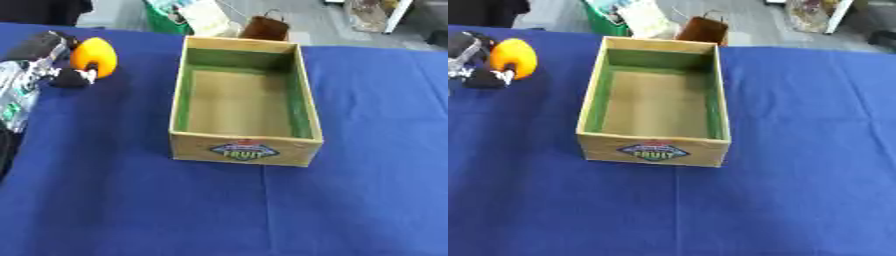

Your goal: Pick up objects on the table and place them in the box.

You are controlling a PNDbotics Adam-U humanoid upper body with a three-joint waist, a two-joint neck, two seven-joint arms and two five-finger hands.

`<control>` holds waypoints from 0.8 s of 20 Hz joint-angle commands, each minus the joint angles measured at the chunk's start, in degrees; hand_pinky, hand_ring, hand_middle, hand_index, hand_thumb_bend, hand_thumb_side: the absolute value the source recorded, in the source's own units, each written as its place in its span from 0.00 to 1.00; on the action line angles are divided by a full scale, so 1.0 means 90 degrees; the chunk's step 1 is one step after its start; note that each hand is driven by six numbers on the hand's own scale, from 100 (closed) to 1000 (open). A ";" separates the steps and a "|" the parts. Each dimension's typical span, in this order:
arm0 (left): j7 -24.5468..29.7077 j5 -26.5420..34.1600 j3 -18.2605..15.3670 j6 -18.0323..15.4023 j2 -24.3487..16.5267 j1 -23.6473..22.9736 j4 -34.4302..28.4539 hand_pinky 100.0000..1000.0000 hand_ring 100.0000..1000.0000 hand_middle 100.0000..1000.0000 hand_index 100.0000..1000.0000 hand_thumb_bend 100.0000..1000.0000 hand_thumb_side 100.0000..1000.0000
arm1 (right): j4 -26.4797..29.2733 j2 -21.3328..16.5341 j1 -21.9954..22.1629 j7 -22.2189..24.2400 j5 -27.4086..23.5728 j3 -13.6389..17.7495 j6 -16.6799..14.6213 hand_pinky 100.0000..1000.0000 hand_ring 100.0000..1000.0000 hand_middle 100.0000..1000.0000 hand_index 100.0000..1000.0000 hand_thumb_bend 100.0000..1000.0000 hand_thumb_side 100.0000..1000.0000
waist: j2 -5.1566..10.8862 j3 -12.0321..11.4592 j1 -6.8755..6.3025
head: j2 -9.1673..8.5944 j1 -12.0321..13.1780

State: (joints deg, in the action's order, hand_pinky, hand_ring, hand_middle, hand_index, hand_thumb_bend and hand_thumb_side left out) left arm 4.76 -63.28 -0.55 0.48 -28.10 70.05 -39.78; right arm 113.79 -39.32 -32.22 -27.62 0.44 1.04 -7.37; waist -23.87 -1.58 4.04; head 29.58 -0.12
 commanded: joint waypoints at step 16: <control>-0.0670 0.0747 0.0041 0.0197 -0.0079 0.0120 -0.0102 0.44 0.46 0.64 0.66 0.00 0.31 | 0.0089 -0.0084 0.0078 -0.0037 -0.0065 0.0092 0.0043 0.79 0.77 0.72 0.82 0.00 1.00 | 0.0302 0.0018 -0.0106 | 0.0164 -0.0122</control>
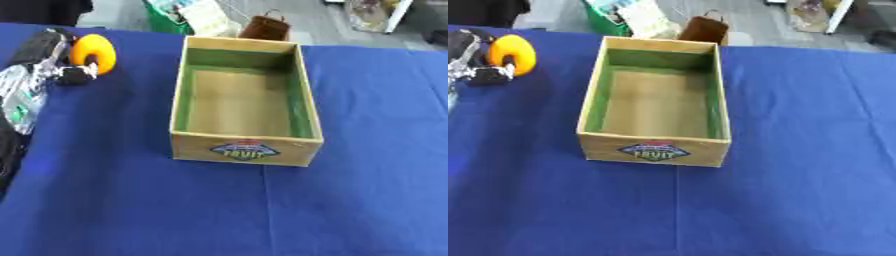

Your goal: Pick up objects on the table and place them in the box.

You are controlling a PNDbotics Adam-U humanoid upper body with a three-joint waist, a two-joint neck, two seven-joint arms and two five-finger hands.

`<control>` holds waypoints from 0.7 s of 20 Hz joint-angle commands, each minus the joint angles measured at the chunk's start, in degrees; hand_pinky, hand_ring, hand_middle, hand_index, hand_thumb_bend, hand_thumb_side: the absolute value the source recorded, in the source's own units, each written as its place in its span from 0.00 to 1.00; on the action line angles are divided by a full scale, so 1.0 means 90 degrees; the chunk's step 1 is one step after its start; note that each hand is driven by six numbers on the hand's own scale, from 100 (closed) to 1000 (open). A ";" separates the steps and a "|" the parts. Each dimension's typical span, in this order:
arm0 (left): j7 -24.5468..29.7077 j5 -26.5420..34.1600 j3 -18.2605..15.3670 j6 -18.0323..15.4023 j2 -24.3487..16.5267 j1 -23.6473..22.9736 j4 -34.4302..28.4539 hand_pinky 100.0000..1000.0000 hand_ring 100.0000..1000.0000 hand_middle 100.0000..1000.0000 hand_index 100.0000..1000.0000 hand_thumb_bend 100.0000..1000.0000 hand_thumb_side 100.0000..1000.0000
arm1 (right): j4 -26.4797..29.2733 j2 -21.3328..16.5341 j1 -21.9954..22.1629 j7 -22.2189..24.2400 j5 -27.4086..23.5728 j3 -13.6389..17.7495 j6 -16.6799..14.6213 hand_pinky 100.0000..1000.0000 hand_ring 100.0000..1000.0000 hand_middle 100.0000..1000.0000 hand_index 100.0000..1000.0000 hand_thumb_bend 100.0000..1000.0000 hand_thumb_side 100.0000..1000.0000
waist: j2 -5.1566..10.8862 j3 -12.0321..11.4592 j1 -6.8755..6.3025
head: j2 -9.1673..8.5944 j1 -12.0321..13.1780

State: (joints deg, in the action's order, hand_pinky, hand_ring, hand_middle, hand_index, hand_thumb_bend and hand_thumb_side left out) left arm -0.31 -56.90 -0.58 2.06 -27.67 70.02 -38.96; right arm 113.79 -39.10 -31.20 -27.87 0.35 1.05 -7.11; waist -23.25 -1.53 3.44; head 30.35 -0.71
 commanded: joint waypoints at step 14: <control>-0.0150 0.0008 0.0353 -0.0232 -0.0104 0.0167 -0.1042 0.42 0.44 0.60 0.65 0.00 0.35 | 0.0089 -0.0123 0.0082 -0.0039 -0.0212 0.0124 -0.0013 0.79 0.77 0.72 0.81 0.00 1.00 | 0.0639 0.0064 -0.0187 | 0.0399 -0.0169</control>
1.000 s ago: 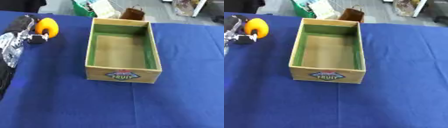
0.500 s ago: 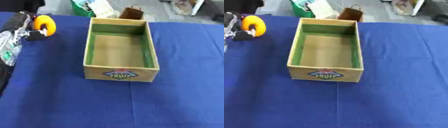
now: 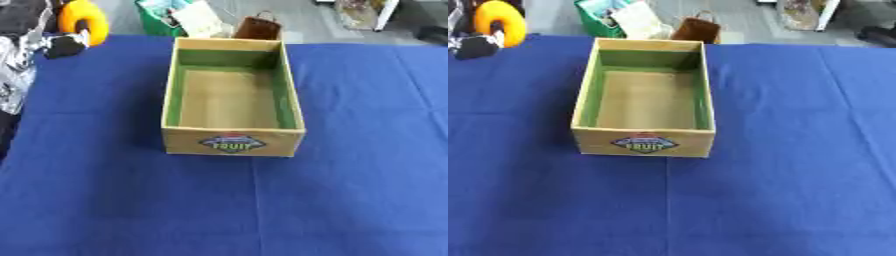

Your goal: Pick up objects on the table and place them in the box.

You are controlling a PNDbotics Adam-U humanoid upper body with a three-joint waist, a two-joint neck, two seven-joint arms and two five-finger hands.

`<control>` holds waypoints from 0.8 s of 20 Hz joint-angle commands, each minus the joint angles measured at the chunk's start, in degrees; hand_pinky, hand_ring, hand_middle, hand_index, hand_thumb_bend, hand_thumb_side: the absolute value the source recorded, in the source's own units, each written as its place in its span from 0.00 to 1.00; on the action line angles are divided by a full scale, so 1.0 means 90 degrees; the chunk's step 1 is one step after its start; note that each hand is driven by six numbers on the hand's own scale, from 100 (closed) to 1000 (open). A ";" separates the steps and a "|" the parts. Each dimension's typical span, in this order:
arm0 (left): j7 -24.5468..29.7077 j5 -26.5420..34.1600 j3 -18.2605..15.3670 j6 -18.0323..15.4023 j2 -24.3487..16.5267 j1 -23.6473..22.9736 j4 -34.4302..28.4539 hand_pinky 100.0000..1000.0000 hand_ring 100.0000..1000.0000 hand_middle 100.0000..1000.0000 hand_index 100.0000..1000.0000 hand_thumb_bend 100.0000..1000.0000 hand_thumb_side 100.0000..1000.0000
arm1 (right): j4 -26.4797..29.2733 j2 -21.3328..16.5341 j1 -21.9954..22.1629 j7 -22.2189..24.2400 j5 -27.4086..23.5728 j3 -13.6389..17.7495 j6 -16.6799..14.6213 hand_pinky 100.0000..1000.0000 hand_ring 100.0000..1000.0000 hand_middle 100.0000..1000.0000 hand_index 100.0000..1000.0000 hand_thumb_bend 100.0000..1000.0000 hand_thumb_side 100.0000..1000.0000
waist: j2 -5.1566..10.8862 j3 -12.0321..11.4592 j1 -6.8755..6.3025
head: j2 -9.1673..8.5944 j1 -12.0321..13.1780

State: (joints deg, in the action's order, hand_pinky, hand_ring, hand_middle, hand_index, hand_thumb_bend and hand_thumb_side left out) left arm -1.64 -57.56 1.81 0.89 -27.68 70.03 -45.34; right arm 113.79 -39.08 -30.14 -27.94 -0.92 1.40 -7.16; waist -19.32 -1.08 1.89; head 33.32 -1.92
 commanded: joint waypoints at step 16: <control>0.0928 0.0334 0.1172 -0.0466 0.0827 0.0208 -0.1616 0.41 0.44 0.60 0.65 0.00 0.32 | 0.0089 -0.0011 -0.0237 0.0145 -0.0316 -0.0044 -0.0039 0.79 0.77 0.72 0.81 0.00 1.00 | 0.0535 0.0093 -0.0101 | 0.0309 -0.0406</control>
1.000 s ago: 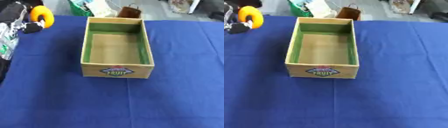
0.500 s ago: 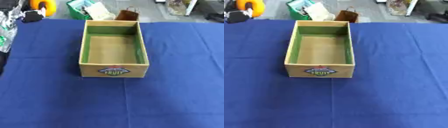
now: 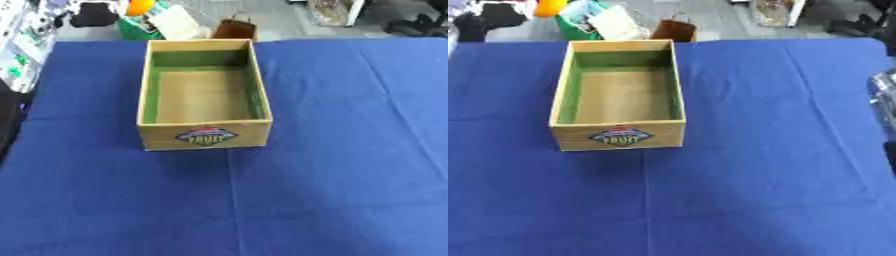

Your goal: Pick up objects on the table and place them in the box.

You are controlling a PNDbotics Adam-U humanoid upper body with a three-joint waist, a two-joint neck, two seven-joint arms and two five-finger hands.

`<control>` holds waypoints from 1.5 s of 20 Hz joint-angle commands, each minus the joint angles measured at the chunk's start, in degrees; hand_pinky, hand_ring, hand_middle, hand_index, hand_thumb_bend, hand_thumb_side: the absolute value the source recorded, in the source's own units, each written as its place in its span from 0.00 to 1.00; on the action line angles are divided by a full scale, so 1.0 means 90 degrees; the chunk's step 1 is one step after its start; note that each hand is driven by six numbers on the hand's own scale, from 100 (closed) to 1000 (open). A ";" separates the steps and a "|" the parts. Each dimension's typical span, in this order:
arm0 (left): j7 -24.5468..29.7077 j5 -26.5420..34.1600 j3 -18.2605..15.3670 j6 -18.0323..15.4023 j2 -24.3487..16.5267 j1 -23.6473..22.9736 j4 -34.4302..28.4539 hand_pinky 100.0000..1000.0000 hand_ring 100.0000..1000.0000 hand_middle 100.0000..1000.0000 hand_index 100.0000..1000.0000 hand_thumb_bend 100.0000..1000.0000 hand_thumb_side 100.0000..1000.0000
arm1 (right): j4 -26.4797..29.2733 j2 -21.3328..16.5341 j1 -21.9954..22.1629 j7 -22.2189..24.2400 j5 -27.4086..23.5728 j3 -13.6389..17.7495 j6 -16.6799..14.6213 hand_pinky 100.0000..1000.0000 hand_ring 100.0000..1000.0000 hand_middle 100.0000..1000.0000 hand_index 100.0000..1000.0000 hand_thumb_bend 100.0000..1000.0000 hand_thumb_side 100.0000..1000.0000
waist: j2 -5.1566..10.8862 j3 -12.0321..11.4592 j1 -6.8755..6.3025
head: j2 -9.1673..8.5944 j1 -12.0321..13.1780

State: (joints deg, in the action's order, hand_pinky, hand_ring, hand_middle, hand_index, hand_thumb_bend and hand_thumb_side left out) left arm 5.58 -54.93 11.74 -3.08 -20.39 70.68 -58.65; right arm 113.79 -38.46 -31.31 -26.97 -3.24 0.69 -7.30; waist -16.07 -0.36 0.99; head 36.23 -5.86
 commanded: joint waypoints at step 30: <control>0.1170 -0.1020 0.0177 -0.0931 0.1037 -0.0005 0.1664 0.55 0.58 0.65 0.70 0.00 0.11 | 0.0089 0.0158 -0.0336 0.0229 -0.0187 -0.0089 -0.0012 0.79 0.77 0.72 0.81 0.00 1.00 | -0.0010 0.0065 -0.0007 | -0.0113 0.0268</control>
State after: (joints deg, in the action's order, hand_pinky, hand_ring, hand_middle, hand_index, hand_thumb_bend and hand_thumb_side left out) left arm 15.06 -63.17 13.38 -10.91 -11.55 70.38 -44.91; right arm 113.79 -36.04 -33.34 -25.11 -4.57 -0.39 -7.39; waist -16.91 0.04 0.80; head 35.68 -3.64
